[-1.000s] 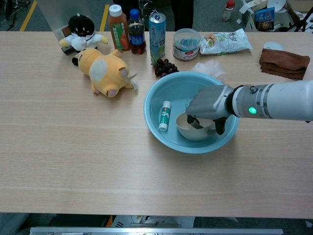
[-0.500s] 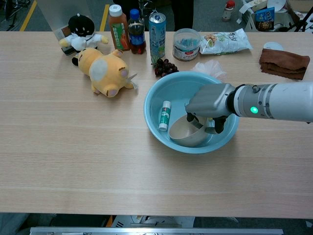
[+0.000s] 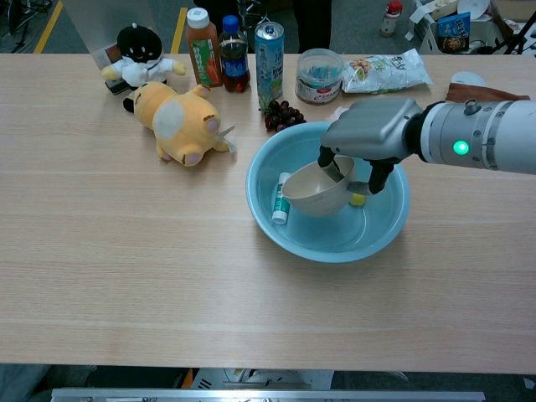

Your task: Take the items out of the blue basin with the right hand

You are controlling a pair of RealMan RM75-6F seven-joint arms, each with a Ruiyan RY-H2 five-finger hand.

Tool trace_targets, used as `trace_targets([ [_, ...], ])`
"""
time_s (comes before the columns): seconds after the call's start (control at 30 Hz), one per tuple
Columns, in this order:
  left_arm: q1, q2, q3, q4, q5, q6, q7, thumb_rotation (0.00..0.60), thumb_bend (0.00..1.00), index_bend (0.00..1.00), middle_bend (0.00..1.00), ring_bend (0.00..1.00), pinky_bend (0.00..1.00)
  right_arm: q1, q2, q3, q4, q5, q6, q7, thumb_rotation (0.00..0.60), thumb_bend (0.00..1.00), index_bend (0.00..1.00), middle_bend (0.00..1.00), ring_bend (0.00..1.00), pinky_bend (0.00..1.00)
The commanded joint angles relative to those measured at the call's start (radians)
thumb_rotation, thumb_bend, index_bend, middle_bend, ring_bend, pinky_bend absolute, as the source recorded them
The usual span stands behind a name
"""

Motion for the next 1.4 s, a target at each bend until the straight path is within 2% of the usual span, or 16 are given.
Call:
trace_targets([
  [0.03,-0.002,0.002,-0.001,-0.005,0.002,-0.001,0.004,0.6,0.37,0.26,0.26,0.25,0.26,-0.016,0.072,0.053,-0.022,-0.033,0.023,0.05,0.6,0.45,0.68,0.42,0.24,0.33],
  [0.2,-0.005,0.004,-0.001,-0.013,0.002,-0.001,0.01,0.6,0.37,0.26,0.26,0.25,0.26,-0.023,0.118,0.126,0.01,-0.017,0.039,0.101,0.6,0.45,0.68,0.42,0.24,0.33],
  [0.33,-0.009,0.005,-0.004,-0.018,0.001,-0.004,0.016,0.6,0.37,0.26,0.26,0.25,0.26,-0.012,0.104,0.175,0.073,0.036,0.036,0.105,0.6,0.45,0.68,0.42,0.24,0.33],
  [0.53,-0.012,0.006,-0.007,-0.028,-0.002,-0.002,0.023,0.6,0.37,0.26,0.26,0.25,0.26,0.043,-0.008,0.208,0.234,0.179,-0.015,0.047,0.6,0.45,0.68,0.42,0.24,0.33],
  [0.87,-0.012,0.008,-0.009,-0.03,-0.022,-0.002,0.03,0.6,0.37,0.26,0.26,0.25,0.26,0.127,-0.214,0.2,0.475,0.372,-0.047,-0.077,0.6,0.45,0.68,0.42,0.24,0.33],
  [0.97,-0.01,0.008,-0.009,-0.029,-0.023,0.0,0.028,0.6,0.37,0.26,0.26,0.25,0.26,0.148,-0.251,0.198,0.521,0.428,-0.059,-0.106,0.6,0.44,0.61,0.41,0.24,0.33],
  [1.23,-0.008,0.007,-0.011,-0.025,-0.031,0.003,0.027,0.6,0.37,0.26,0.26,0.25,0.26,0.172,-0.283,0.191,0.552,0.489,-0.077,-0.138,0.6,0.41,0.24,0.3,0.23,0.33],
  [1.3,-0.008,0.008,-0.011,-0.025,-0.03,0.004,0.026,0.6,0.37,0.26,0.26,0.25,0.26,0.171,-0.283,0.192,0.552,0.491,-0.077,-0.136,0.6,0.41,0.2,0.3,0.23,0.33],
  [1.4,-0.007,0.008,-0.012,-0.026,-0.03,0.007,0.026,0.6,0.37,0.26,0.26,0.25,0.26,0.163,-0.269,0.2,0.53,0.465,-0.074,-0.123,0.6,0.41,0.2,0.29,0.22,0.33],
])
